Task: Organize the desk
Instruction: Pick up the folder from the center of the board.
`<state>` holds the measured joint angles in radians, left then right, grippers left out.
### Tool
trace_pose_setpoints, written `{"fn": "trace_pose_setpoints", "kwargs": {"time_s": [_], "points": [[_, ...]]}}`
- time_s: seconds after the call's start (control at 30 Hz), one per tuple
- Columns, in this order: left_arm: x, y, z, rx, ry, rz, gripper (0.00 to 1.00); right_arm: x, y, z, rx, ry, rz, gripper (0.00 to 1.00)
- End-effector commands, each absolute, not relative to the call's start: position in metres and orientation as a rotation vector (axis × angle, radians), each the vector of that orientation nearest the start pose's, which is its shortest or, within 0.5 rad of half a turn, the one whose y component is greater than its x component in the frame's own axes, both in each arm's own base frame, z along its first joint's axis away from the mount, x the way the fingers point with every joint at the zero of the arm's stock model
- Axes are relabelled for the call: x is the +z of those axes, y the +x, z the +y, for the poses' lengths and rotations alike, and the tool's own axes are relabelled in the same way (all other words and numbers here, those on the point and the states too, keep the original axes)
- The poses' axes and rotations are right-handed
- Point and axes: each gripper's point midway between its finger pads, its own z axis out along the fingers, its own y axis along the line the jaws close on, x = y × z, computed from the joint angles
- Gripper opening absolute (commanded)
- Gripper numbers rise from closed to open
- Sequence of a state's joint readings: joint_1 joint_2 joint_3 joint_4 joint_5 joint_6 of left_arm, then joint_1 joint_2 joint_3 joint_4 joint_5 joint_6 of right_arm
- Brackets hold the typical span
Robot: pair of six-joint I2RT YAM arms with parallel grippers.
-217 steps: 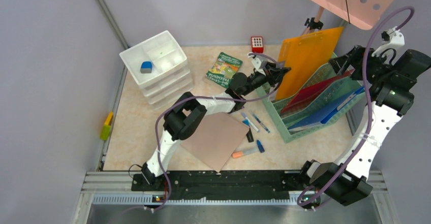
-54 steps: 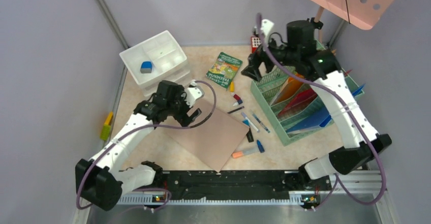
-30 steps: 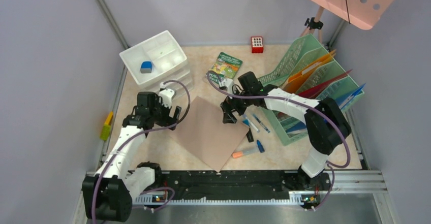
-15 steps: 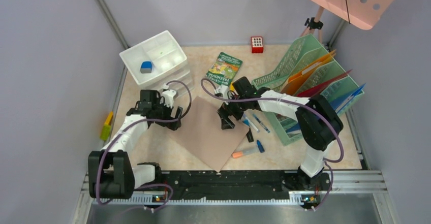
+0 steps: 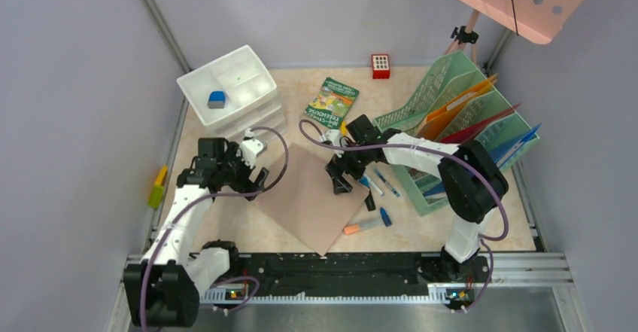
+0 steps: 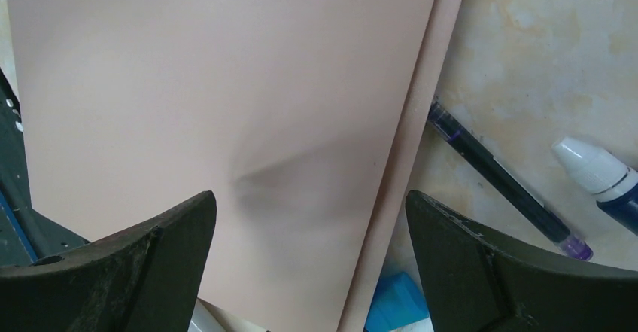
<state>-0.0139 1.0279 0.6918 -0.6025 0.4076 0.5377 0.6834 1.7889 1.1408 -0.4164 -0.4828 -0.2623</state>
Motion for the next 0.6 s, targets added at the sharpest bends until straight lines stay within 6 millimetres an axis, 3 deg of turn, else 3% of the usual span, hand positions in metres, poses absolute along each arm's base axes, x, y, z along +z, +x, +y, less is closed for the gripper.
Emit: {"fn": "trace_pose_setpoints", "kwargs": {"time_s": [0.0, 0.33, 0.57], "points": [[0.096, 0.219, -0.056, -0.285, 1.091, 2.194, 0.98, 0.074, 0.272, 0.302, 0.798, -1.325, 2.213, 0.95], [0.081, 0.188, -0.058, -0.251, 1.405, 2.090, 0.98, 0.064, 0.274, 0.307, 0.886, -1.318, 2.262, 0.95], [0.062, 0.195, -0.063, -0.142, 1.505, 2.037, 0.98, 0.051, 0.276, 0.306, 0.943, -1.294, 2.312, 0.94]]}}
